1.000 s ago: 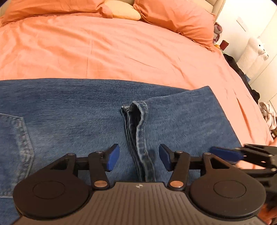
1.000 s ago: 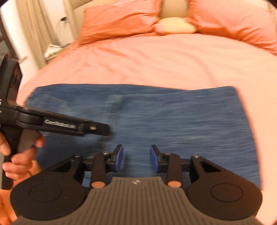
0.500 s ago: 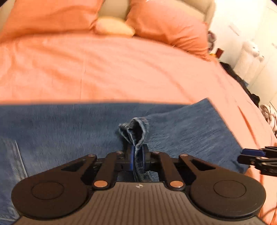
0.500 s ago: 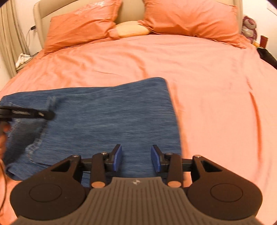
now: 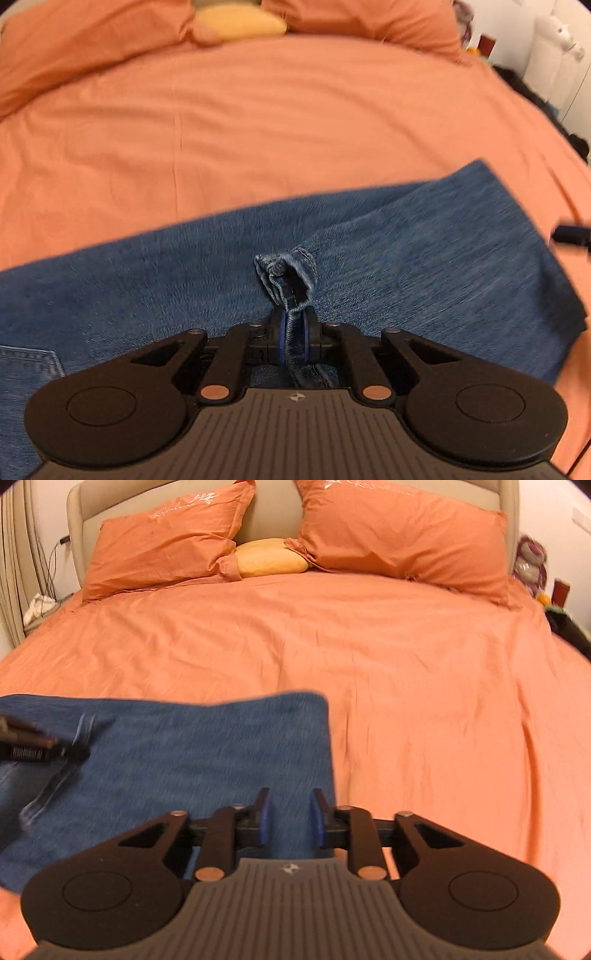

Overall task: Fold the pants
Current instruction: 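Pinch the jeans seam with the left gripper and smooth the fold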

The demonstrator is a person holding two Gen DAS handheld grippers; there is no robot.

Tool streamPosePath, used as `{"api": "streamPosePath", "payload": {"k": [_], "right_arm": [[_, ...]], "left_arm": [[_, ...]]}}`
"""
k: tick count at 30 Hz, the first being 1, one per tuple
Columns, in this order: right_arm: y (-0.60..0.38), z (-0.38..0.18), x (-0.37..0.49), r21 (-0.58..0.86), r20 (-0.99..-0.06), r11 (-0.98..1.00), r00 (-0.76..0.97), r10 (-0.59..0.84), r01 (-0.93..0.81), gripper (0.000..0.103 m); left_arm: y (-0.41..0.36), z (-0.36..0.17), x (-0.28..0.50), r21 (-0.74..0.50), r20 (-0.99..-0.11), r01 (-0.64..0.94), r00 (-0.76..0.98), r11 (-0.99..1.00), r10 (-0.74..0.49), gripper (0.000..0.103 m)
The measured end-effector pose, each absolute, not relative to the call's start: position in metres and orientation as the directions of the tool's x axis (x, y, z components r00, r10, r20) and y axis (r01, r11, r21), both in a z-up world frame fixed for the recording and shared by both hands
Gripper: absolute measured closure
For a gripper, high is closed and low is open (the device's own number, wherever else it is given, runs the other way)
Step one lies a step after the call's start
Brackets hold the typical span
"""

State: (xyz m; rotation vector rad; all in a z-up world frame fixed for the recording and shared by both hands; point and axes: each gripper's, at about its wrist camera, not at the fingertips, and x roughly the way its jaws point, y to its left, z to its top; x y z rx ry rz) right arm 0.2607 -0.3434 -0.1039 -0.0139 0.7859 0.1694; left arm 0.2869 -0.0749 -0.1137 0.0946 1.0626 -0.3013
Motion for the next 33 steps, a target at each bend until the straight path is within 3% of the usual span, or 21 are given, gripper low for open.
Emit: {"api": "streamPosePath", "payload": {"k": [3,6,12,16,20,22,23,31,33], "right_arm": [[-0.341,-0.099,0.296,0.061,-0.694,0.984,0.702,0.160,-0.164,0.100],[-0.339,-0.101,0.334,0.089,-0.705,0.983,0.687,0.177,-0.162,0.100],[-0.337,-0.144,0.387,0.094,-0.791,0.990,0.596,0.136,-0.101,0.103],[-0.340,-0.150,0.389,0.108,-0.794,0.990,0.592,0.140,-0.089,0.103],[-0.337,-0.135,0.371,0.075,-0.808,0.991,0.576,0.127,-0.112,0.103],[-0.337,-0.126,0.350,0.075,-0.807,0.987,0.574,0.143,-0.140,0.103],[-0.337,-0.125,0.338,0.081,-0.810,0.985,0.566,0.152,-0.149,0.103],[-0.344,-0.126,0.242,0.098,-0.818,0.976,0.543,0.191,-0.196,0.103],[-0.346,-0.127,0.229,0.101,-0.814,0.976,0.548,0.194,-0.195,0.103]], "left_arm": [[-0.070,-0.116,0.296,-0.091,-0.886,0.289,0.414,0.953,-0.210,0.091],[-0.066,-0.118,0.297,-0.089,-0.890,0.312,0.401,0.946,-0.217,0.086],[-0.064,-0.120,0.293,-0.086,-0.884,0.327,0.410,0.941,-0.224,0.085],[-0.060,-0.120,0.289,-0.099,-0.880,0.322,0.414,0.941,-0.234,0.084],[-0.058,-0.108,0.282,-0.093,-0.871,0.308,0.436,0.947,-0.227,0.080],[-0.061,-0.100,0.272,-0.087,-0.862,0.314,0.451,0.946,-0.229,0.067],[-0.062,-0.097,0.265,-0.078,-0.857,0.326,0.460,0.942,-0.230,0.066],[-0.071,-0.077,0.208,-0.092,-0.826,0.348,0.497,0.933,-0.267,0.066],[-0.078,-0.082,0.204,-0.080,-0.841,0.355,0.477,0.931,-0.254,0.072]]}}
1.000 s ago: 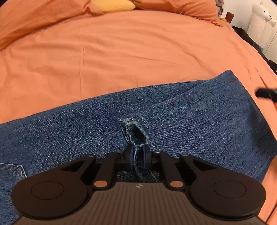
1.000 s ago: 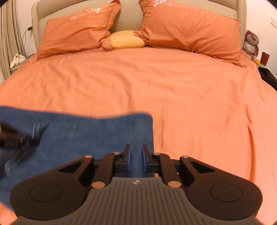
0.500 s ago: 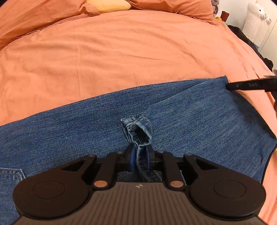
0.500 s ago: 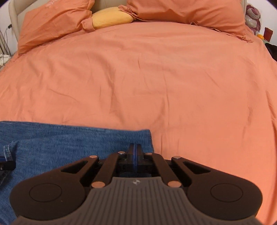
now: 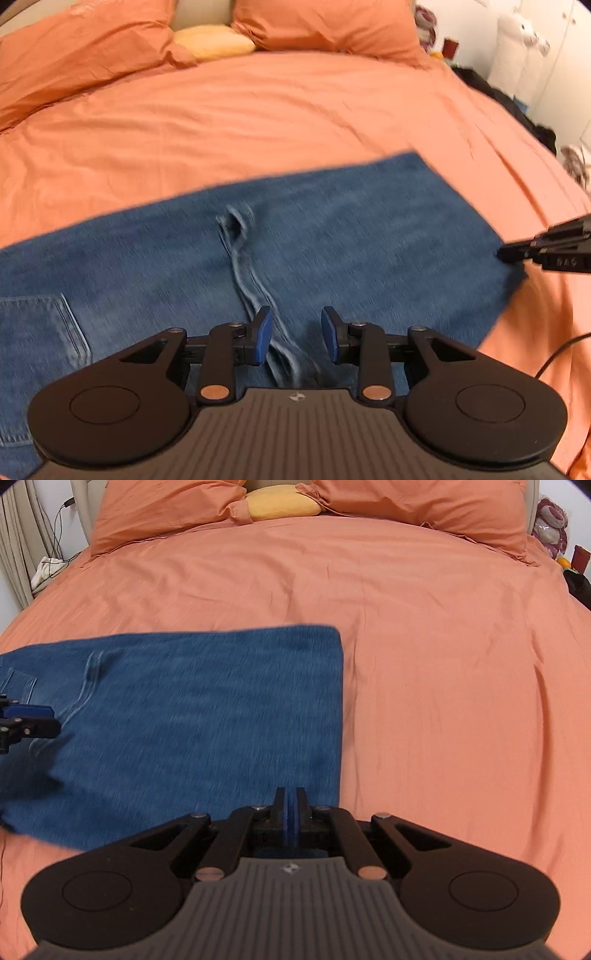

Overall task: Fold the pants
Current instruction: 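Pinch the jeans seam with the left gripper and smooth the fold, then grasp the jeans waistband with the left gripper and lift it up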

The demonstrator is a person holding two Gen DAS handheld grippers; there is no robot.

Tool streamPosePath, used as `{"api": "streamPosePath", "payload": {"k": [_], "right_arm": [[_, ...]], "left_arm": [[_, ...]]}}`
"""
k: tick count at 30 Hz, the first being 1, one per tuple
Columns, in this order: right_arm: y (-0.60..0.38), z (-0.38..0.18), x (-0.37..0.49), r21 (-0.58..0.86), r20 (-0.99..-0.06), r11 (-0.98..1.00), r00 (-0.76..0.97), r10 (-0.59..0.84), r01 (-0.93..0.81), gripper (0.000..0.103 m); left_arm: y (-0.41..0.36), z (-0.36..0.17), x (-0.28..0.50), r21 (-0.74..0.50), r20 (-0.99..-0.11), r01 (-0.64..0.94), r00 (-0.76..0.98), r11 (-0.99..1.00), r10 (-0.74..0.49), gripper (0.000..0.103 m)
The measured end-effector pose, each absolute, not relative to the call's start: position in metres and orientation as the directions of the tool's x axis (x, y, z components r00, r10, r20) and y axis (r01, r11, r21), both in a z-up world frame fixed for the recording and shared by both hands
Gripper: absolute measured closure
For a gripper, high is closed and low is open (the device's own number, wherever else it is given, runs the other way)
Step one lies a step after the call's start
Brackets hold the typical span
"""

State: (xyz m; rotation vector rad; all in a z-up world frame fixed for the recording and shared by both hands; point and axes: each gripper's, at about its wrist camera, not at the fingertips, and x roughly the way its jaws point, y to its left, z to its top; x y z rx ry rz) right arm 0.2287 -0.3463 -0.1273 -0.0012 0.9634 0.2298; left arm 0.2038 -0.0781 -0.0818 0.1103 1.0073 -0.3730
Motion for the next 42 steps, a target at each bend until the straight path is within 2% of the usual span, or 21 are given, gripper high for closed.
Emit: {"api": "streamPosePath", "payload": {"k": [4,12,14,15,20,23,25,28,30,33,35,36,39,42], "right_arm": [[-0.348,-0.136,0.216,0.107,-0.801,0.977,0.566,0.195,-0.185,0.103],[-0.348,-0.164,0.209,0.114,-0.763,0.979,0.616,0.195,-0.168,0.103],[-0.346,-0.164,0.213,0.096,-0.769,0.981,0.612,0.181,-0.169,0.103],[-0.344,-0.163,0.214,0.088,-0.776,0.982,0.606,0.173,-0.167,0.103],[-0.334,-0.144,0.222,0.034,-0.812,0.987,0.570,0.120,-0.160,0.103],[-0.325,-0.121,0.217,0.035,-0.798,0.986,0.590,0.125,-0.161,0.089],[-0.310,-0.107,0.211,-0.009,-0.782,0.979,0.611,0.121,-0.204,0.069],[-0.281,-0.096,0.206,-0.062,-0.776,0.953,0.615,0.140,-0.296,0.053],[-0.264,-0.091,0.204,-0.055,-0.773,0.936,0.608,0.179,-0.347,0.053],[-0.240,-0.085,0.202,-0.023,-0.754,0.907,0.604,0.260,-0.419,0.053],[-0.220,-0.081,0.204,-0.023,-0.748,0.889,0.598,0.288,-0.457,0.052],[-0.211,-0.080,0.206,-0.024,-0.756,0.882,0.586,0.292,-0.470,0.050],[-0.186,-0.079,0.204,-0.056,-0.719,0.827,0.598,0.356,-0.560,0.030],[-0.158,-0.081,0.205,-0.165,-0.713,0.775,0.617,0.334,-0.610,0.032]], "left_arm": [[-0.076,-0.099,0.201,-0.070,-0.863,0.326,0.455,0.943,-0.221,0.075],[-0.088,-0.117,0.197,0.005,-0.857,0.302,0.492,0.953,-0.151,0.073],[-0.088,-0.116,0.199,0.008,-0.860,0.293,0.490,0.956,-0.143,0.069],[-0.087,-0.115,0.199,0.008,-0.863,0.286,0.487,0.958,-0.138,0.062],[-0.057,-0.088,0.191,-0.121,-0.844,0.211,0.492,0.970,-0.212,0.062],[-0.034,-0.066,0.175,-0.128,-0.820,0.202,0.529,0.971,-0.218,0.061],[-0.015,-0.053,0.166,-0.125,-0.809,0.188,0.549,0.974,-0.210,0.060],[0.015,-0.037,0.154,-0.147,-0.799,0.144,0.566,0.979,-0.203,0.060],[0.036,-0.031,0.146,-0.145,-0.788,0.098,0.591,0.985,-0.175,0.060],[0.071,-0.024,0.133,-0.129,-0.766,0.012,0.634,0.992,-0.107,0.052],[0.097,-0.023,0.127,-0.164,-0.747,-0.041,0.658,0.986,-0.097,0.050],[0.111,-0.024,0.124,-0.175,-0.746,-0.088,0.661,0.981,-0.074,0.049],[0.151,-0.031,0.118,-0.231,-0.760,-0.223,0.649,0.947,-0.032,0.050],[0.186,-0.044,0.113,-0.313,-0.754,-0.330,0.657,0.890,-0.022,0.050]]}}
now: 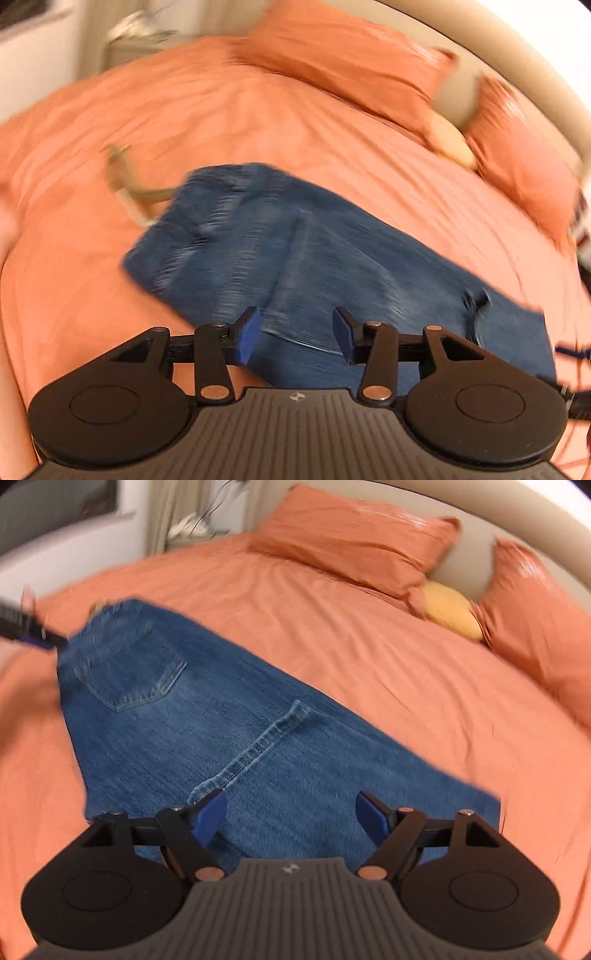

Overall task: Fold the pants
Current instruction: 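Grasp the jeans waistband with the left gripper and lift it up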

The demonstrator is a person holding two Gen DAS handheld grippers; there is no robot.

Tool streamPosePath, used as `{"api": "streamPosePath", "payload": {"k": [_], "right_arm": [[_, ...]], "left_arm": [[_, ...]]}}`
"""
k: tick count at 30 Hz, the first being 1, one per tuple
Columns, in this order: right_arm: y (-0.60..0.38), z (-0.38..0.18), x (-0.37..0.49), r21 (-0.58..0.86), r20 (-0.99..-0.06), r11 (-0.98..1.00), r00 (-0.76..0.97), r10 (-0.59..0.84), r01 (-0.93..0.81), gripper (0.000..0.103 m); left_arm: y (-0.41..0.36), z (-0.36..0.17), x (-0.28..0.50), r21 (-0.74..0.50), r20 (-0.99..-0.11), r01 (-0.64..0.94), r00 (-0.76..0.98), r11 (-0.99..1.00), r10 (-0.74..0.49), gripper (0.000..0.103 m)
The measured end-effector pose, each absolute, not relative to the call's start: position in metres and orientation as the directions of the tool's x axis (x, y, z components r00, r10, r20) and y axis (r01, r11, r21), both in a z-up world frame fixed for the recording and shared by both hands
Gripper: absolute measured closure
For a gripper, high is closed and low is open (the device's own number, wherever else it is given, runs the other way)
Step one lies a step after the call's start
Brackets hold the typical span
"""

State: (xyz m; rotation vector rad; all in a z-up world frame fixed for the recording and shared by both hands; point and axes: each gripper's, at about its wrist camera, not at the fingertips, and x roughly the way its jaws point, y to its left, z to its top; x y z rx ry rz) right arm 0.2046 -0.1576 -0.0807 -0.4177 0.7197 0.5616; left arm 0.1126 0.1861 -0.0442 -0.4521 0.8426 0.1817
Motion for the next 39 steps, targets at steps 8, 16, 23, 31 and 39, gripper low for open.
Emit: {"api": "streamPosePath", "payload": {"k": [8,16,23,31,39], "right_arm": [[-0.119,-0.097,0.228,-0.173,-0.770,0.735,0.555,0.314,-0.656,0.089],[-0.094,-0.117,0.244,-0.138,-0.819,0.674,0.467,0.334,-0.726,0.095],[-0.080,-0.139,0.253,-0.144,-0.867,0.637,0.406,0.287,-0.757,0.096],[-0.079,-0.143,0.261,-0.100,-0.887,0.654,0.365,0.283,-0.750,0.096],[-0.082,-0.144,0.265,-0.069,-0.892,0.688,0.353,0.281,-0.722,0.096]], "left_arm": [[0.257,-0.084,0.093,-0.514,-0.711,-0.494,0.703,0.701,-0.025,0.044],[0.280,-0.123,0.100,-0.653,-0.676,-0.534,0.731,0.537,-0.095,0.034],[0.281,-0.134,0.116,-0.651,-0.679,-0.552,0.730,0.522,-0.075,0.026],[0.276,-0.127,0.112,-0.620,-0.676,-0.554,0.737,0.556,-0.019,0.064],[0.248,-0.082,0.109,-0.515,-0.629,-0.472,0.775,0.716,0.058,0.076]]}}
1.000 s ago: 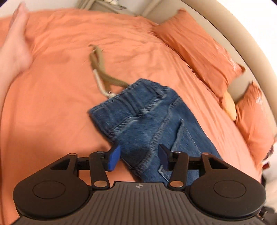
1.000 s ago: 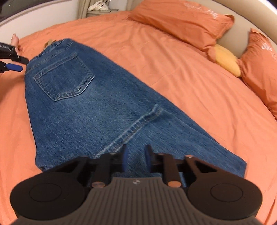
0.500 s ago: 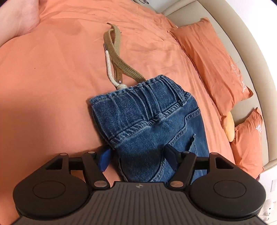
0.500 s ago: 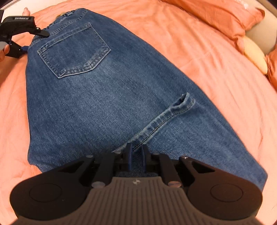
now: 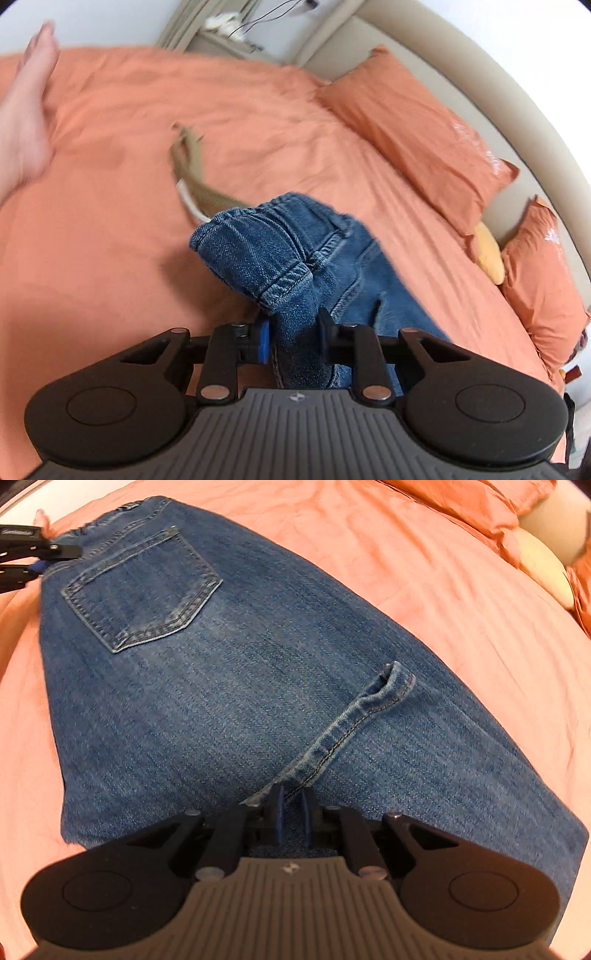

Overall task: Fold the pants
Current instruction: 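Grasp the jeans waistband with the left gripper and lift it up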

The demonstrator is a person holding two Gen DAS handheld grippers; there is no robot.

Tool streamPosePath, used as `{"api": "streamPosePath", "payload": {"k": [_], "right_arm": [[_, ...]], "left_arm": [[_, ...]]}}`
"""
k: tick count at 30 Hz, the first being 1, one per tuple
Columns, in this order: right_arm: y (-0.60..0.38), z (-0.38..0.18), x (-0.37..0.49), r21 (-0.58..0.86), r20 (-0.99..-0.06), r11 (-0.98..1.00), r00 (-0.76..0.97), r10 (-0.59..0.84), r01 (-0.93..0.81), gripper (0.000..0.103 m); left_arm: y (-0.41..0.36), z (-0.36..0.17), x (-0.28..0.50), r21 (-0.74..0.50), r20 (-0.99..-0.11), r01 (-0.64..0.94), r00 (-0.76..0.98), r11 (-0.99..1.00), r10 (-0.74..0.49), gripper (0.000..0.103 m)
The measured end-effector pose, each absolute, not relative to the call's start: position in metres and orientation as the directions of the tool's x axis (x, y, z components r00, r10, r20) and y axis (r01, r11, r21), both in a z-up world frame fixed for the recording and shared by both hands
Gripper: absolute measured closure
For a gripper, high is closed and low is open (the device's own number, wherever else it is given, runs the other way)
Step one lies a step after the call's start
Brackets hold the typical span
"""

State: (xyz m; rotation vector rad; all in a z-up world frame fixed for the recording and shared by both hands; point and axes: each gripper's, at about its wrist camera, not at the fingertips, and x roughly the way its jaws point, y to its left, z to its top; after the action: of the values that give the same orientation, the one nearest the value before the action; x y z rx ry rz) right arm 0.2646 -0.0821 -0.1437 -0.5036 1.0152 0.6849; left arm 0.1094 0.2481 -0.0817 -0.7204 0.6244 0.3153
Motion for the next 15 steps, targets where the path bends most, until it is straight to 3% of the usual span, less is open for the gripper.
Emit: {"api": "streamPosePath", "payload": {"k": [8,9,15], "right_arm": [[-0.101,-0.115,0.263,-0.022,-0.871,0.739,0.376,0.316,-0.673,0.091],[-0.109,-0.108,0.260,-0.023,-0.861,0.745,0.392,0.324,-0.667,0.087],[-0.171,-0.083,0.244,0.002,-0.837,0.780,0.426,0.344,-0.626,0.086]], "left_arm": [[0.197,0.003,0.124,-0.383,-0.580,-0.372,0.809,0.846,0.094,0.077],[0.185,0.015,0.126,-0.360,-0.572,-0.357,0.814,0.862,0.098,0.077],[0.092,0.075,0.146,-0.195,-0.524,-0.253,0.843,0.948,0.117,0.078]]}}
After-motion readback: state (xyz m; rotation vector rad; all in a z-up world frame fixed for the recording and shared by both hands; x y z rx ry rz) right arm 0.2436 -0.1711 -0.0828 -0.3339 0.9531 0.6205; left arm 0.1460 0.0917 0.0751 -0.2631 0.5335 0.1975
